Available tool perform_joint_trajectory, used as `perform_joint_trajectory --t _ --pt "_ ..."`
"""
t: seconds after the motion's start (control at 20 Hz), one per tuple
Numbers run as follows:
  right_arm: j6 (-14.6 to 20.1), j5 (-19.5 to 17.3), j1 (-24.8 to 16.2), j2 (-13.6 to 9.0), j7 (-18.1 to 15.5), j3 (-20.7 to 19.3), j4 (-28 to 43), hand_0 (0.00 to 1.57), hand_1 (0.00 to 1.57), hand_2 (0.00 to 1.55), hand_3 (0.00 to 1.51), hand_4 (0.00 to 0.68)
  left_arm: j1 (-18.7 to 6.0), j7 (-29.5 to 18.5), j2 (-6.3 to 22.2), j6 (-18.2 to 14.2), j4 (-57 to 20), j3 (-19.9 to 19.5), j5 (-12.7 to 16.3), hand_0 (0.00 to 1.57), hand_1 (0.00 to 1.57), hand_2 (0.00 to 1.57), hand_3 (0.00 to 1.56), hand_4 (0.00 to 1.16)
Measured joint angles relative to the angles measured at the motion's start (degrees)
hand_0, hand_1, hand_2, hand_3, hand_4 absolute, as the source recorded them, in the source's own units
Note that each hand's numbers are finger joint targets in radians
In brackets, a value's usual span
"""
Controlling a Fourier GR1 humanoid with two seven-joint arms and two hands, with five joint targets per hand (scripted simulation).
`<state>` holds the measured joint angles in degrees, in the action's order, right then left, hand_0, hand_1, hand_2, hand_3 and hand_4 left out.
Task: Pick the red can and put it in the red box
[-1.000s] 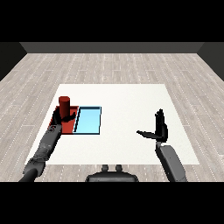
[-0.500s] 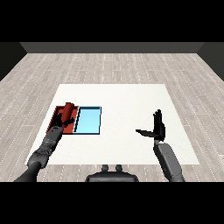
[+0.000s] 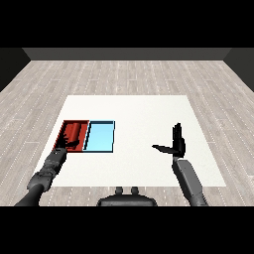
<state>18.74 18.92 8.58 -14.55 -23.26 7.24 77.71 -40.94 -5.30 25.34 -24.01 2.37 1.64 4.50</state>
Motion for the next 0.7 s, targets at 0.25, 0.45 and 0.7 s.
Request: perform_joint_trajectory --t 0.25,0.45,0.7 --pt "-0.9 0.7 0.0 -0.3 0.1 -1.2 0.8 0.00 0.00 0.00 0.00 0.000 -0.5 1.2 0.6 1.9 -0.7 0.6 -0.9 0.00 0.00 0.00 0.00 0.00" --pt "-1.5 1.2 0.8 -0.2 0.7 -1.7 0.9 0.00 0.00 0.00 0.00 0.000 -1.2 -0.9 1.1 0.3 1.0 -0.3 -0.3 0.00 0.00 0.00 0.00 0.00" --pt "-3.8 2.1 -1.0 -0.6 -0.5 -2.2 2.7 0.00 0.00 0.00 0.00 0.000 -1.0 -10.3 2.2 3.1 6.2 -4.1 3.2 1.36 1.36 1.25 0.00 0.00"
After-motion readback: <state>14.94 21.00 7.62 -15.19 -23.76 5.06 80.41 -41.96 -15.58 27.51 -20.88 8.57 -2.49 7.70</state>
